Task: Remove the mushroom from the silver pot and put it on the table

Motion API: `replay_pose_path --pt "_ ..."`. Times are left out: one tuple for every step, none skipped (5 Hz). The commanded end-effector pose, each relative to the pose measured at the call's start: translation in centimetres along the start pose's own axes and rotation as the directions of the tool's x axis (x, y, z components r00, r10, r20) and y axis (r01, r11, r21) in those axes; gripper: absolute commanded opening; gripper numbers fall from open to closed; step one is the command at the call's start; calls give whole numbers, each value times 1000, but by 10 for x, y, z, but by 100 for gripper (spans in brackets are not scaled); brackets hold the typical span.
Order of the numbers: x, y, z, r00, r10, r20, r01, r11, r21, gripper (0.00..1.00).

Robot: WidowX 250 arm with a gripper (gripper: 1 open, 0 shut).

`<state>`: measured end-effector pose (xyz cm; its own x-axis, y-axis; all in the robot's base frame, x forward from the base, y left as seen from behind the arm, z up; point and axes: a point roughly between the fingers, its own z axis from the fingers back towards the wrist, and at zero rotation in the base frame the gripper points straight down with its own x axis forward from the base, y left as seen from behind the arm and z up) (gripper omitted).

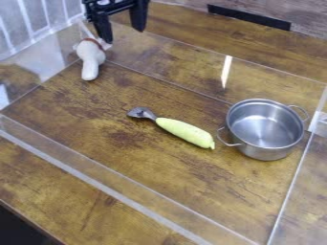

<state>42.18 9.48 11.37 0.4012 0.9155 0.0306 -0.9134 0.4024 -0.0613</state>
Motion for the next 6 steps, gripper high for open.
replay_pose_path --pt "3 5 24 998 35 56 -33 998 -51 100" --pt "-15 4 34 999 2 52 1 999 -52 100" --pt "-13 -3 37 997 -65 51 67 997 -49 100" --pt "-14 -2 34 996 -76 51 79 996 -48 100" --pt "-15 1 29 995 -89 51 91 995 -40 100" --pt "-7 0 21 993 -111 51 113 993 -36 100"
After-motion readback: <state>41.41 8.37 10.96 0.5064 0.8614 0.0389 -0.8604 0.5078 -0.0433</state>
